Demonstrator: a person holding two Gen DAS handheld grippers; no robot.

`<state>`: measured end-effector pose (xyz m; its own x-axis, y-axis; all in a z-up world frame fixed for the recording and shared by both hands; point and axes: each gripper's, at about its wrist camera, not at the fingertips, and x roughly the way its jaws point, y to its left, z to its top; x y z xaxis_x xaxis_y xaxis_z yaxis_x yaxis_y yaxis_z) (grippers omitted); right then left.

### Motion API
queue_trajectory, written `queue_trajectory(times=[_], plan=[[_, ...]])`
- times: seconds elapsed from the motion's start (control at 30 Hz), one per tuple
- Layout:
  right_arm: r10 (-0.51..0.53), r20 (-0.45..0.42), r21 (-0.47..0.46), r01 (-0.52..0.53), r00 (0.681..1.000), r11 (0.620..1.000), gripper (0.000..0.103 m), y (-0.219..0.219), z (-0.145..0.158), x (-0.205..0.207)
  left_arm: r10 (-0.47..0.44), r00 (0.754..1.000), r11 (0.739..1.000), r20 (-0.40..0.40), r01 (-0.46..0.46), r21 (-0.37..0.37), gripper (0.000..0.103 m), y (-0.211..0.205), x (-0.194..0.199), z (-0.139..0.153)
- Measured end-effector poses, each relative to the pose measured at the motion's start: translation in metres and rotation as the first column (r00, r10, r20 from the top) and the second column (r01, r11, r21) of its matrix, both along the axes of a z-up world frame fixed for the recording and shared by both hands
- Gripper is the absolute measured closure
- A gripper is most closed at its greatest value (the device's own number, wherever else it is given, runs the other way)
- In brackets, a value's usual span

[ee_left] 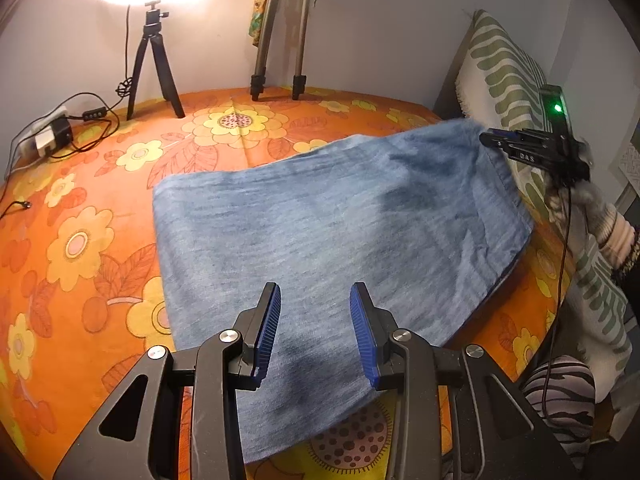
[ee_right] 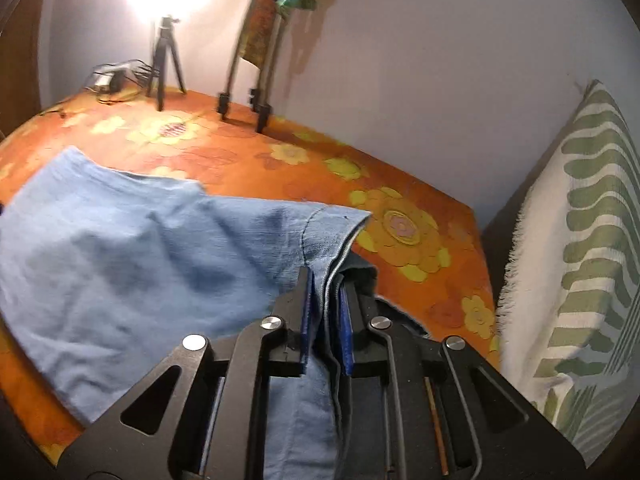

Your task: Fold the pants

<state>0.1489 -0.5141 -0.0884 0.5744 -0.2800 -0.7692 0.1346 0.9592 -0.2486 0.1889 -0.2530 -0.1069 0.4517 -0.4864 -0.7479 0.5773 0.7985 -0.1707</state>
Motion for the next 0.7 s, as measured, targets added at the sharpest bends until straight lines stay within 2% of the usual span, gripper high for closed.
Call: queue_trajectory(times=[0.03,0.07,0.1,0.17,0.2,0.23,0.27,0.33,0.47,0.5,0.57,0.63,0.67,0.7], plan=[[-0.042,0.001,0.015,0.042,0.999,0.999,0.062,-0.012,0.0,0.001,0.0,1.0,1.0,0.001,0.0,0.0,0.069,0.0,0.0,0.0],[-0.087,0.017,0.062,0.086,0.996,0.994,0.04,-0.027,0.003,0.0,-0.002,1.0,1.0,0.002,0.002,0.0,0.069,-0.001,0.001,0.0],[-0.116,0.036,0.124,0.111,0.993,0.986,0.034,-0.039,0.006,-0.003,-0.003,1.0,1.0,0.004,0.003,0.003,0.069,-0.001,0.001,0.0],[-0.186,0.069,0.311,0.156,0.98,0.937,0.034,-0.07,0.013,-0.01,-0.005,1.0,1.0,0.006,0.005,0.007,0.069,-0.002,0.002,0.0],[-0.225,0.074,0.401,0.177,0.972,0.899,0.034,-0.087,0.015,-0.013,-0.005,1.0,1.0,0.006,0.005,0.007,0.069,-0.003,0.002,0.0],[-0.244,0.066,0.45,0.19,0.967,0.873,0.034,-0.095,0.013,-0.013,-0.005,1.0,1.0,0.007,0.005,0.008,0.069,-0.003,0.003,0.0],[-0.267,0.041,0.518,0.208,0.963,0.83,0.034,-0.108,0.009,-0.013,-0.004,1.0,1.0,0.007,0.004,0.008,0.069,-0.003,0.003,0.0],[-0.293,-0.009,0.601,0.239,0.956,0.763,0.034,-0.122,-0.002,-0.007,-0.003,1.0,1.0,0.007,0.003,0.009,0.069,-0.003,0.004,0.0],[-0.29,-0.12,0.758,0.276,0.95,0.591,0.034,-0.139,-0.034,0.004,0.002,1.0,1.0,-0.002,-0.002,0.012,0.069,-0.004,0.006,-0.002],[-0.289,-0.144,0.771,0.29,0.946,0.567,0.034,-0.14,-0.041,0.008,0.002,1.0,1.0,-0.004,-0.002,0.016,0.069,-0.004,0.006,-0.003],[-0.286,-0.194,0.761,0.328,0.938,0.56,0.034,-0.137,-0.054,0.018,0.002,1.0,1.0,-0.005,-0.002,0.022,0.069,-0.005,0.007,-0.004],[-0.28,-0.198,0.743,0.331,0.939,0.582,0.041,-0.13,-0.059,0.027,0.002,1.0,1.0,-0.004,-0.002,0.024,0.069,-0.006,0.007,-0.003],[-0.272,-0.185,0.725,0.318,0.945,0.611,0.058,-0.122,-0.058,0.03,0.002,1.0,1.0,0.0,-0.002,0.023,0.069,-0.006,0.007,-0.002],[-0.265,-0.171,0.698,0.306,0.949,0.647,0.064,-0.115,-0.054,0.031,0.001,1.0,1.0,0.003,-0.001,0.022,0.069,-0.006,0.007,-0.002]])
